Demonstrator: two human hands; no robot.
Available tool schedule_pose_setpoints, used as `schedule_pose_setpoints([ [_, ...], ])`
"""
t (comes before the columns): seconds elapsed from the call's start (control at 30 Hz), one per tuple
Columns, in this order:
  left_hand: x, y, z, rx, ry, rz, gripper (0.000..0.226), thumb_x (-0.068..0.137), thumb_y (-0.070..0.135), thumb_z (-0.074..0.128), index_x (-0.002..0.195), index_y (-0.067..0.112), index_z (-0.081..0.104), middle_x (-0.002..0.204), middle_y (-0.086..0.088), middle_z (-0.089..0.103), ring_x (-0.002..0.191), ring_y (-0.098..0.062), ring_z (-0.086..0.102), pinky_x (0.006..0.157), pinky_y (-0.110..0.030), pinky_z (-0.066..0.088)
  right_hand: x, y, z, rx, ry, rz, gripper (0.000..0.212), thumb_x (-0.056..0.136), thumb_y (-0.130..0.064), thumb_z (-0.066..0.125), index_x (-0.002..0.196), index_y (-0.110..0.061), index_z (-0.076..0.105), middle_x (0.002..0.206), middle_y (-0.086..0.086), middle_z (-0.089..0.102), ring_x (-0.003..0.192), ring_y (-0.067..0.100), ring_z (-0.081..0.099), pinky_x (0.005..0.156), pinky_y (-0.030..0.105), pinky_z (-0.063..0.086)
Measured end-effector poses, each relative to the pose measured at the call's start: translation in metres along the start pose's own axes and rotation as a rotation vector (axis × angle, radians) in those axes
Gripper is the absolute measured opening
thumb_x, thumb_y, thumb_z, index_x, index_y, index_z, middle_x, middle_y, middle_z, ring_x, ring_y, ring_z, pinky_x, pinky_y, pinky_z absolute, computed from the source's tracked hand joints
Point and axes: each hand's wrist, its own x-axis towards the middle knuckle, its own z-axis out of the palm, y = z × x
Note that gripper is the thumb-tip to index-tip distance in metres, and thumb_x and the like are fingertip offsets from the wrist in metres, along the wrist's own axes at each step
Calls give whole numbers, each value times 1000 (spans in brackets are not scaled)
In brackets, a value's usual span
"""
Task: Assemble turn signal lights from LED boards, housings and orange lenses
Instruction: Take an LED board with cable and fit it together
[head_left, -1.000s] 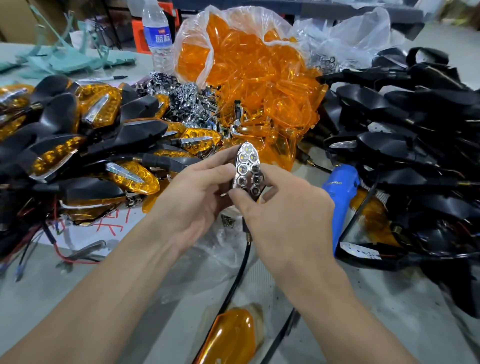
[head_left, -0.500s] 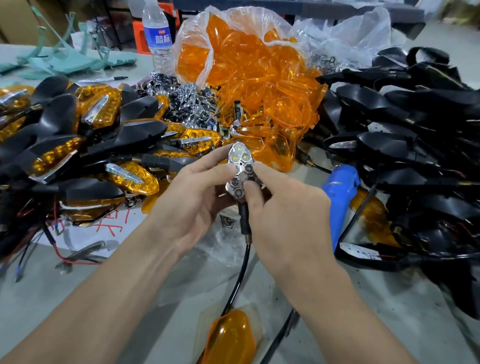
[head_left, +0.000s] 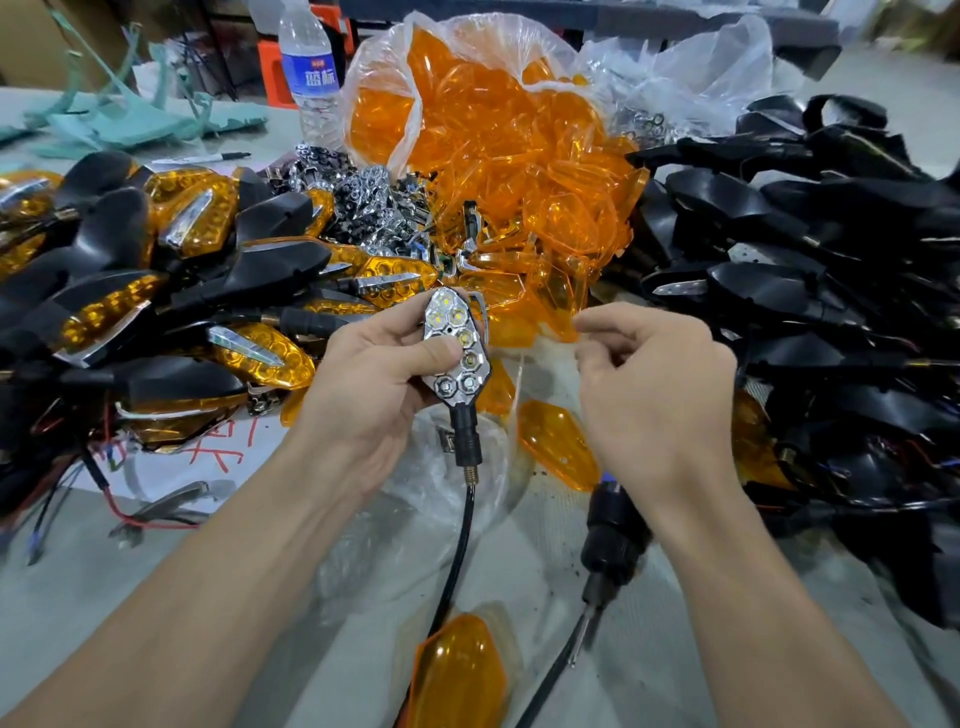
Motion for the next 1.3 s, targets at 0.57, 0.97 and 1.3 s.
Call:
schedule_pose_setpoints([
  [0.57,8,-1,-8,56,157,-54,36,90,-14,62,103,17,74,96,-7,82,79,-22,79,61,-29,62,-8,-29,26,-534,-248,-320,26,89,-10,63,108,-26,71,101,-4,73,105,26,57,92,36,23],
  [0.97,9,-3,-7,110,131,-49,32,94,-9,60,111,14,74,104,-5,81,92,-22,79,75,-37,66,-5,-23,19,253,-67,58,17,90,-19,72,88,-36,71,76,-16,74,75,7,71,73,35,61],
  [1.3,4,-9,-1,128,119,30,30,87,-8,69,114,5,76,106,-10,80,99,-27,77,80,-36,60,-19,-28,25,311,-217,-37,31,91,-34,62,117,-43,75,106,-21,77,89,3,71,81,33,61],
])
